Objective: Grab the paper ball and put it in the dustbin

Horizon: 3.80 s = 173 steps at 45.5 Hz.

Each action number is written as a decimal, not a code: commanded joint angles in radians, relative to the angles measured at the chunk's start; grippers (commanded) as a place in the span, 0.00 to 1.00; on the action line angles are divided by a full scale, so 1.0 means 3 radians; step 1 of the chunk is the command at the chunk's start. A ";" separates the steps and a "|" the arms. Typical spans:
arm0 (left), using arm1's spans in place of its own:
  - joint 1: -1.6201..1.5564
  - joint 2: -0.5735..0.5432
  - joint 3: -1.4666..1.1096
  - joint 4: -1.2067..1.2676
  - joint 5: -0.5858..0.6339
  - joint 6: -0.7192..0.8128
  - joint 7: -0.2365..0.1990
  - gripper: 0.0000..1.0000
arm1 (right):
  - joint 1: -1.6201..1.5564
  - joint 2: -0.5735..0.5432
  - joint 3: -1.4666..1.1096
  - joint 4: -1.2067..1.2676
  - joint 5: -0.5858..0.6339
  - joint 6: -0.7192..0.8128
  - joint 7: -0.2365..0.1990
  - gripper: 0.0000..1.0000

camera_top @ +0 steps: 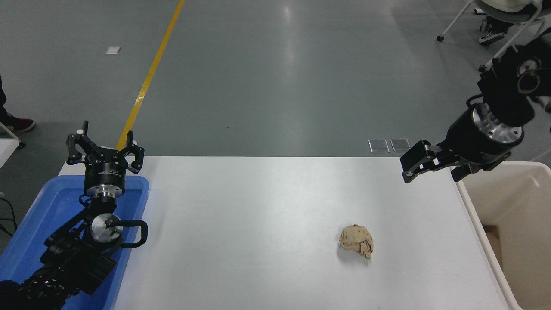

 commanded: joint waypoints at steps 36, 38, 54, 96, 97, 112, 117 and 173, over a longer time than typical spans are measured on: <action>0.0000 0.0000 0.0000 0.0000 0.0006 -0.0004 0.0000 0.99 | -0.0841 0.1096 0.0401 -0.0508 0.0410 -0.0603 0.0008 1.00; 0.0000 0.0000 0.0000 0.0000 0.0011 -0.0004 0.0005 0.99 | -0.1014 0.1147 0.0458 -0.0625 0.0410 -0.0618 0.0008 1.00; 0.0000 0.0000 0.0000 -0.0005 0.0011 -0.0004 0.0010 0.99 | -0.2155 0.1351 0.0668 -0.1265 -0.0234 -0.0904 0.0008 1.00; -0.0005 0.0000 0.0000 0.0000 0.0011 -0.0004 0.0010 0.99 | -0.3157 0.1556 0.0632 -0.1894 -0.0475 -0.1600 0.0044 1.00; -0.0005 0.0000 0.0000 0.0000 0.0011 -0.0004 0.0010 0.99 | -0.3183 0.1551 0.0632 -0.1899 -0.0515 -0.1610 0.0044 1.00; -0.0005 0.0000 0.0000 -0.0005 0.0011 -0.0004 0.0010 0.99 | -0.3296 0.1556 0.0622 -0.1899 -0.0669 -0.1743 0.0039 0.89; -0.0005 0.0000 0.0000 -0.0005 0.0011 -0.0009 0.0016 0.99 | -0.3296 0.1561 0.0591 -0.1899 -0.0669 -0.1814 0.0033 0.63; 0.0000 0.0005 0.0000 0.0000 0.0016 -0.0004 0.0016 0.99 | 0.0749 0.0176 -0.0472 0.0325 0.0691 -0.0133 0.0023 0.00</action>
